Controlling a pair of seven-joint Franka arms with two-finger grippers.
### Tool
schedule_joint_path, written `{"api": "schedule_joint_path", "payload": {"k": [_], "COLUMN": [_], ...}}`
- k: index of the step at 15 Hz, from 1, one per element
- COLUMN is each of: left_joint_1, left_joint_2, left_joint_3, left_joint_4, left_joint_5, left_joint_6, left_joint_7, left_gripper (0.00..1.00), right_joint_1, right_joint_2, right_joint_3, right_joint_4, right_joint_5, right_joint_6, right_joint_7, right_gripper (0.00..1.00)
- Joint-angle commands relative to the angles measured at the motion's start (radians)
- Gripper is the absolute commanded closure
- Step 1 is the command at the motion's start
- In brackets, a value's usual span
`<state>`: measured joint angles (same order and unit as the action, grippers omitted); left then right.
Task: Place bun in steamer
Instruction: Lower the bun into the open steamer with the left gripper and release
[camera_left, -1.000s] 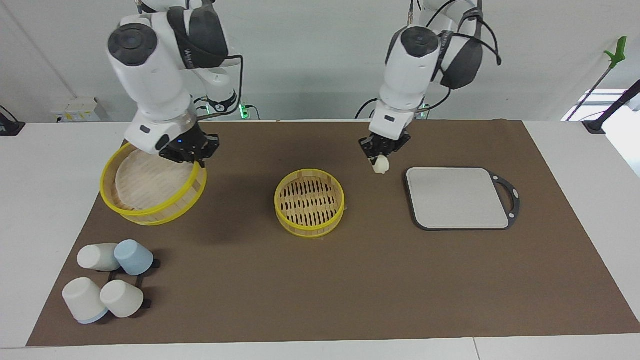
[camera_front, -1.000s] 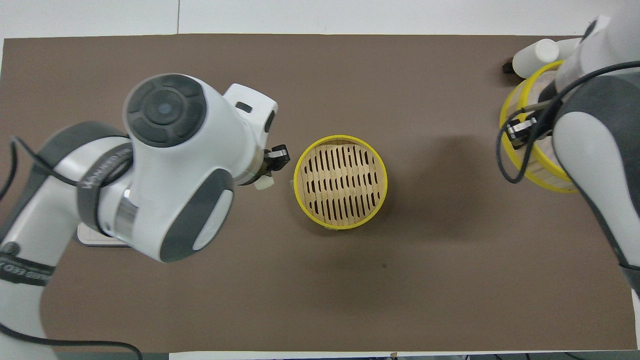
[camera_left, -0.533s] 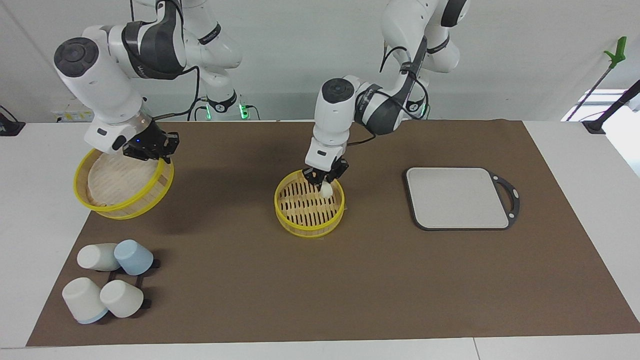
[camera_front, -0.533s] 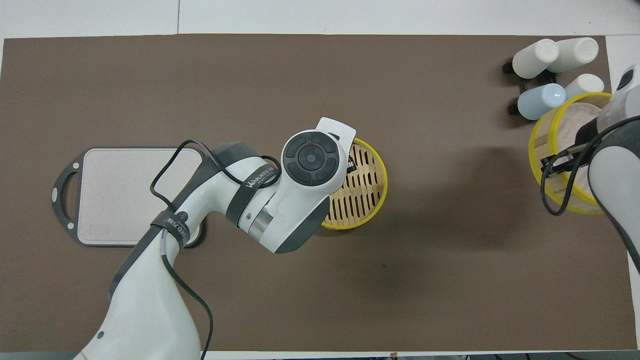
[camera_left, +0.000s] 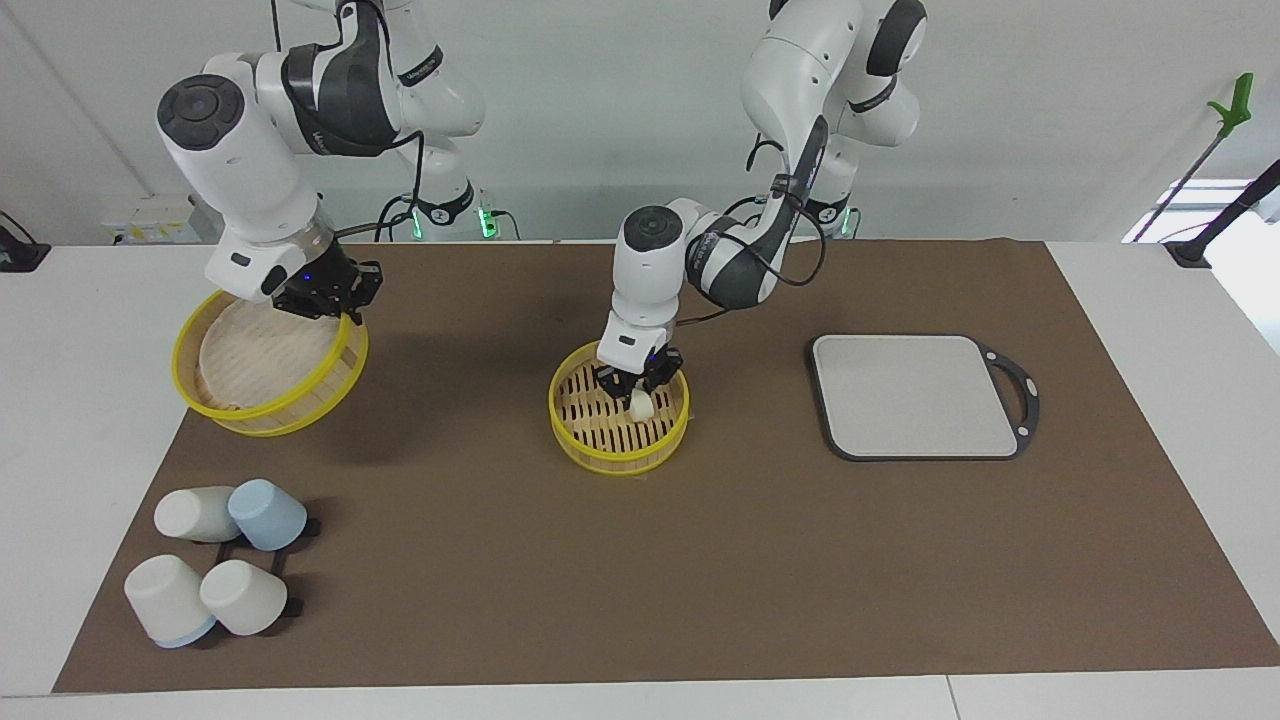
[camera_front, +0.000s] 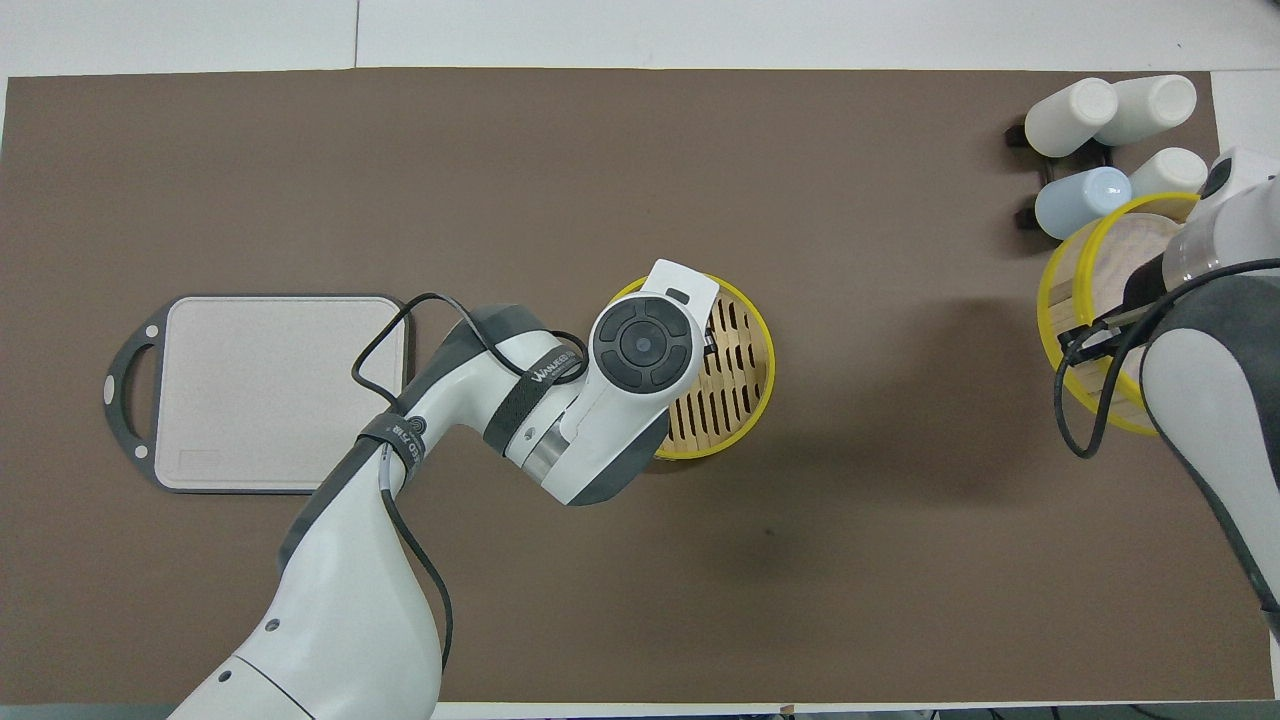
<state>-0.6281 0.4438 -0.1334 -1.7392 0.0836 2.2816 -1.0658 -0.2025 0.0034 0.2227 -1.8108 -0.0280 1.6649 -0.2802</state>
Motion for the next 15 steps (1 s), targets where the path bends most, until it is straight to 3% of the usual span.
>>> {"api": "schedule_joint_path", "payload": {"k": [1, 6, 10, 15], "left_joint_1": [-0.01, 0.115, 0.299, 0.525], "left_joint_2": [-0.039, -0.218, -0.353, -0.46], "left_joint_3": [0.018, 0.014, 0.014, 0.023], "left_joint_4": [-0.014, -0.01, -0.008, -0.006], "left_joint_5": [0.022, 0.008, -0.028, -0.051], "left_joint_6": [-0.036, -0.244, -0.44, -0.592], "left_joint_7": [-0.016, 0.048, 0.336, 0.743], "left_gripper": [0.0, 0.0, 0.0, 0.0], "right_joint_1": [-0.003, 0.04, 0.268, 0.59], "right_joint_2": [-0.054, -0.063, -0.001, 0.372], "right_joint_3": [0.004, 0.007, 0.009, -0.003], "right_joint_4": [-0.076, -0.096, 0.014, 0.405], "right_joint_5": [0.013, 0.013, 0.037, -0.015], "right_joint_6": [0.059, 0.09, 0.122, 0.137], "right_joint_7": [0.018, 0.09, 0.426, 0.93], "right_gripper": [1.0, 1.0, 1.0, 1.0]}}
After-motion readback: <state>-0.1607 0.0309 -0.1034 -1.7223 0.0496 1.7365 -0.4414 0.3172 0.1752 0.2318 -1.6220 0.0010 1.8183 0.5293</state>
